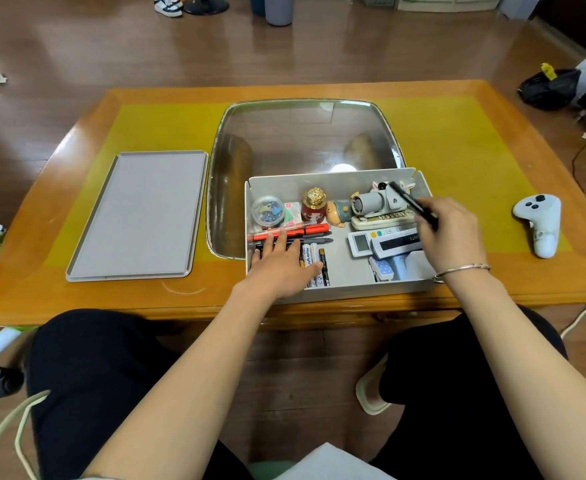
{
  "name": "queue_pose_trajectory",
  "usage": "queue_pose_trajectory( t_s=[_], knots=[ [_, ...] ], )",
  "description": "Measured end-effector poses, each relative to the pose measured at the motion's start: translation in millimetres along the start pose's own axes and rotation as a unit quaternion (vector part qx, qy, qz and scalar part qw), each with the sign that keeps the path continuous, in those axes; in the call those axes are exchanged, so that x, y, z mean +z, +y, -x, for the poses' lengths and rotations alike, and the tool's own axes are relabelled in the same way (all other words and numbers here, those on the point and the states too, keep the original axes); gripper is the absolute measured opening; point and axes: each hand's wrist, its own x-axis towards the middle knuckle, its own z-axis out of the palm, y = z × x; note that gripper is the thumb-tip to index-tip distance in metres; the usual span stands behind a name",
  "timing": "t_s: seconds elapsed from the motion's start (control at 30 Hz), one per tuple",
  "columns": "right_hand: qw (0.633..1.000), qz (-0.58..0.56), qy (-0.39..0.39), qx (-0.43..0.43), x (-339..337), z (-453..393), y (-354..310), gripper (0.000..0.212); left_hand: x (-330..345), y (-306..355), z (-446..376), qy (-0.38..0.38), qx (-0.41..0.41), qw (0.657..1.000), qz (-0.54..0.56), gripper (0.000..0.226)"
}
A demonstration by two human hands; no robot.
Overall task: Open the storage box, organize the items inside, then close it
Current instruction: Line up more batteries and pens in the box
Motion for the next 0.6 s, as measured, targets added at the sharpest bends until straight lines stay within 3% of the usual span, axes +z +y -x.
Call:
queue_pose_trajectory(
  t_s=[0.1, 0.23, 0.4, 0.6],
  knots=[
    [0.997, -0.004, -0.065, -0.037, 11, -4, -22, 0.025, 0, 1, 5, 0.091, 0.032, 0.994, 0.047, 0.077],
    [0.971, 0.000, -0.201, -0.129, 30, -7, -50, 0.027, -1, 2, 16, 0.239, 0.096, 0.960, 0.110, 0.062],
    [0.948, -0.005, -0.267, -0.172, 51, -5, -69, 0.027, -7, 2, 20, 0.253, 0.133, 0.957, 0.051, 0.033],
    [0.954, -0.022, -0.249, -0.164, 53, -9, -59, 0.028, -14, -5, 24, 0.316, 0.107, 0.943, -0.010, 0.020]
  ],
)
